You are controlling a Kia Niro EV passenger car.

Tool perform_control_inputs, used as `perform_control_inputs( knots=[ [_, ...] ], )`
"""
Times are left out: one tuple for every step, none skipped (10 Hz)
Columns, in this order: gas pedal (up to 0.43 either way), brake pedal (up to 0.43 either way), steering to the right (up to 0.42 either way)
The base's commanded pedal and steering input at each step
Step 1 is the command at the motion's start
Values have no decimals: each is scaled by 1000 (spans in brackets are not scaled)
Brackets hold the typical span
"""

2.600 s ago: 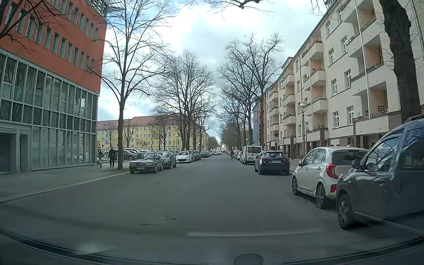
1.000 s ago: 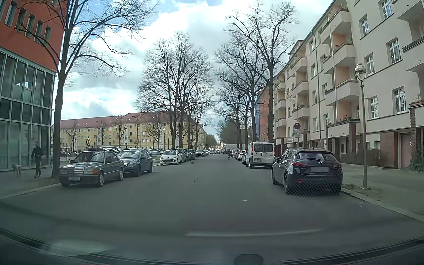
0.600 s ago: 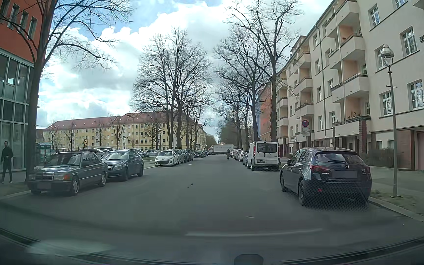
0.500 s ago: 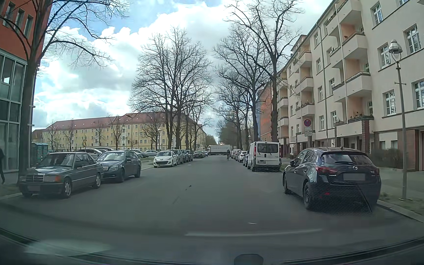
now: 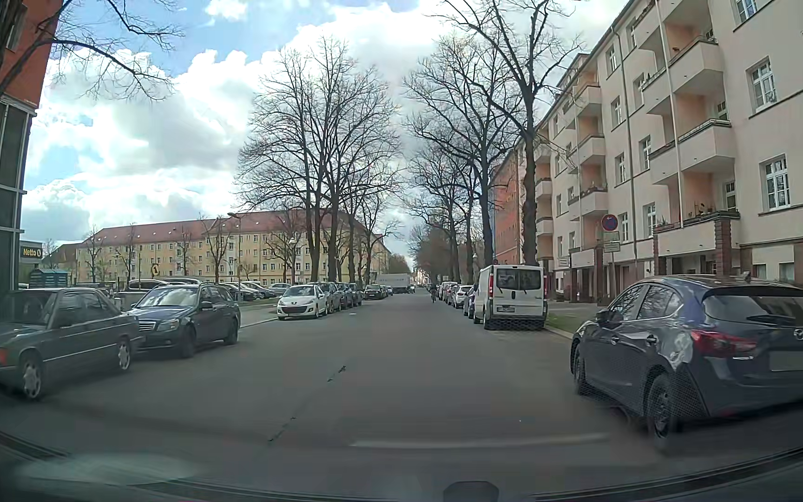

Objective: Follow the waypoints while adhering to traffic rules and regulations

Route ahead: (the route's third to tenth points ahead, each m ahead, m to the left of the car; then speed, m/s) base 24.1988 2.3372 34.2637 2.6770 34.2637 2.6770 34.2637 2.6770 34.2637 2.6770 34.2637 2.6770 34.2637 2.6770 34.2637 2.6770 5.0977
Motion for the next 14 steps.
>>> perform_control_inputs(
  knots=[
    [39, 30, -7],
    [39, 30, -7],
    [39, 30, -8],
    [39, 30, -8],
    [39, 30, -8],
    [39, 30, -7],
    [39, 30, -8],
    [39, 30, -7],
    [39, 30, -7],
    [39, 30, -7],
    [39, 30, -7],
    [39, 30, -7],
    [39, 30, -7],
    [39, 30, -7]
  ],
)
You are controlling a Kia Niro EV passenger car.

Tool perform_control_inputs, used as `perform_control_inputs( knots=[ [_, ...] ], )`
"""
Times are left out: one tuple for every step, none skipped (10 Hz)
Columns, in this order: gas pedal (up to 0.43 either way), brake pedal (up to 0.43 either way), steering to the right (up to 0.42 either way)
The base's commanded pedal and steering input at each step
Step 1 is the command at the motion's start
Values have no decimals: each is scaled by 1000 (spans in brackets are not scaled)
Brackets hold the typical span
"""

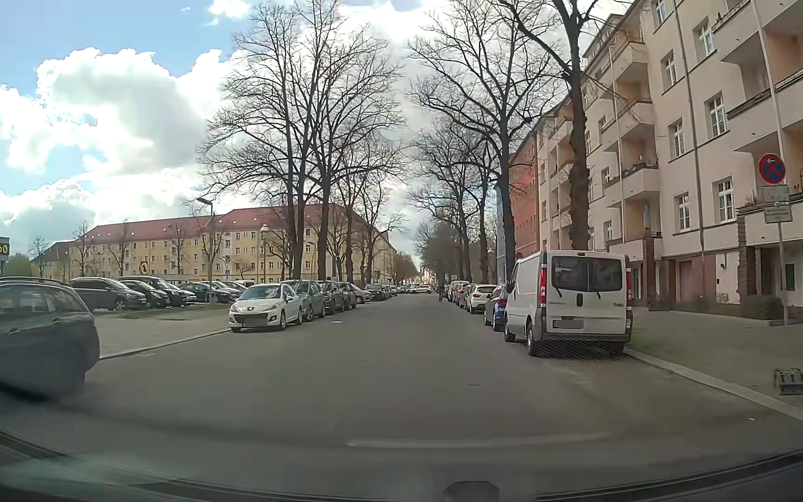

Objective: Follow the waypoints while adhering to traffic rules and regulations

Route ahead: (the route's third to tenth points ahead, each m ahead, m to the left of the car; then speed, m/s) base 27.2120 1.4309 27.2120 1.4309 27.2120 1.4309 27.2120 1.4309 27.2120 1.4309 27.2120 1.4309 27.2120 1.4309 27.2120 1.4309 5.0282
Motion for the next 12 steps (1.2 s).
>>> perform_control_inputs(
  knots=[
    [47, 30, -7],
    [47, 30, -7],
    [47, 30, -7],
    [47, 30, -7],
    [47, 30, -7],
    [47, 30, -7],
    [47, 30, -7],
    [39, 30, -7],
    [20, 30, -6],
    [20, 30, -7],
    [20, 30, -7],
    [20, 30, -7]
  ],
)
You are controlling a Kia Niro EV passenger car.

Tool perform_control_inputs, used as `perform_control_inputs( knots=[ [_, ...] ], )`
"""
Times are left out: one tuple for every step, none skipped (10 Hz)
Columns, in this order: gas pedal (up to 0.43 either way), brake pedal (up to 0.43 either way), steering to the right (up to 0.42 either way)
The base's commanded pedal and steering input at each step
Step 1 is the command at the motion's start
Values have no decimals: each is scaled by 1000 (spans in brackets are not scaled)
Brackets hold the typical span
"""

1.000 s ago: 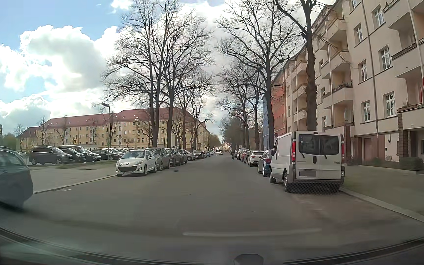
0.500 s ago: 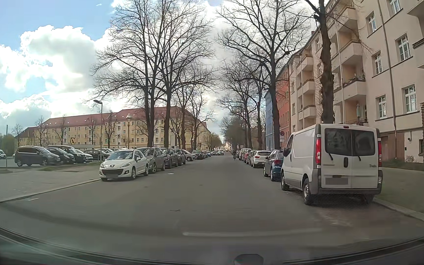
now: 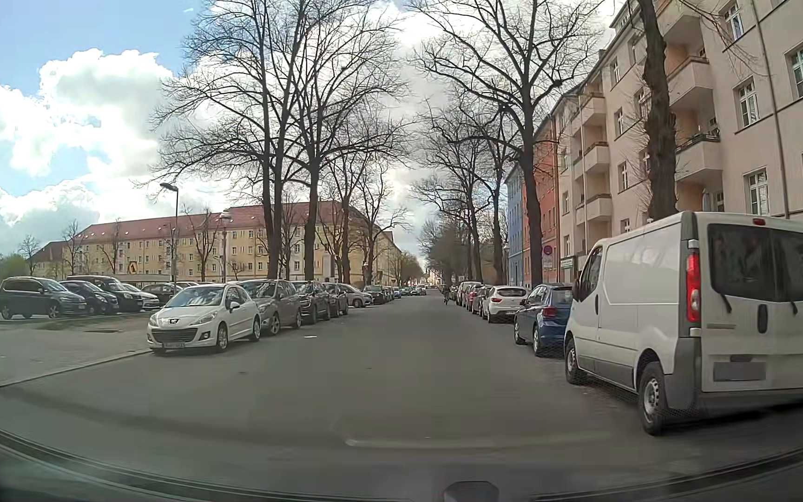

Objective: Follow the waypoints while adhering to traffic rules and regulations

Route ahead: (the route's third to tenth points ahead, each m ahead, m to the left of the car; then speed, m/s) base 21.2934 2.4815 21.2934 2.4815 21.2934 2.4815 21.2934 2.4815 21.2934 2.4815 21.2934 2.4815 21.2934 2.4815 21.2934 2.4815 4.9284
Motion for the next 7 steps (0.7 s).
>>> perform_control_inputs(
  knots=[
    [20, 30, -6],
    [20, 30, -6],
    [20, 30, -6],
    [20, 30, -6],
    [20, 30, -5],
    [20, 30, -3],
    [20, 30, 1]
  ],
)
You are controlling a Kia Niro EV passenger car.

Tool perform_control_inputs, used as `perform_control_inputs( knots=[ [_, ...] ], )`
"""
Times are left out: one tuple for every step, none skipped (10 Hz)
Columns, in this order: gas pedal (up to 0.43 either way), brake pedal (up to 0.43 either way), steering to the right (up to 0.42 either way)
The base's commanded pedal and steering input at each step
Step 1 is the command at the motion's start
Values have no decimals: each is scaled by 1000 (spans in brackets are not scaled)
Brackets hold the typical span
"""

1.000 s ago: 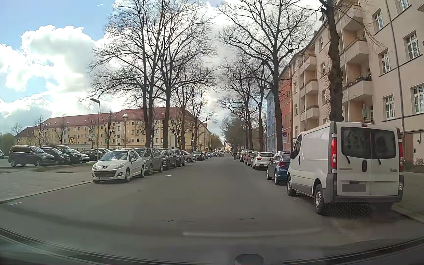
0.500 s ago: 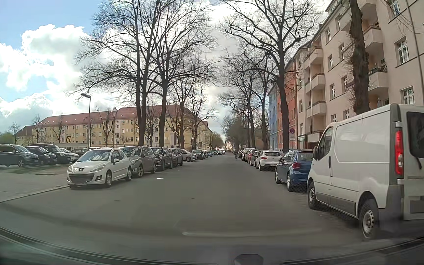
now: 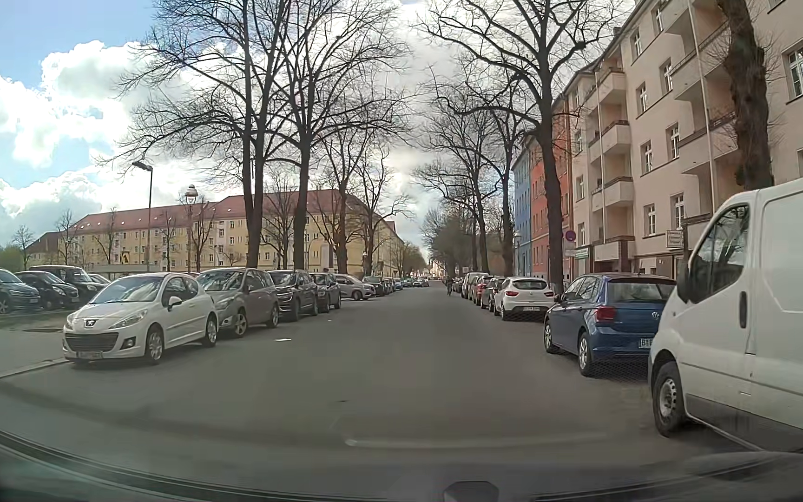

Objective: Follow the waypoints while adhering to traffic rules and regulations

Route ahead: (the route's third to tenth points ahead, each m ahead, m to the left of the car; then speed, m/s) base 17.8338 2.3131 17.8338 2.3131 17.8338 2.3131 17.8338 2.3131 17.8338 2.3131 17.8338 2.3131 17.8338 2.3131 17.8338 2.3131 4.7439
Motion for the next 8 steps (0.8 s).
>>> perform_control_inputs(
  knots=[
    [20, 30, 4],
    [20, 30, 4],
    [20, 30, 4],
    [20, 30, 4],
    [20, 30, 4],
    [20, 30, 4],
    [20, 30, 4],
    [8, 30, 4]
  ],
)
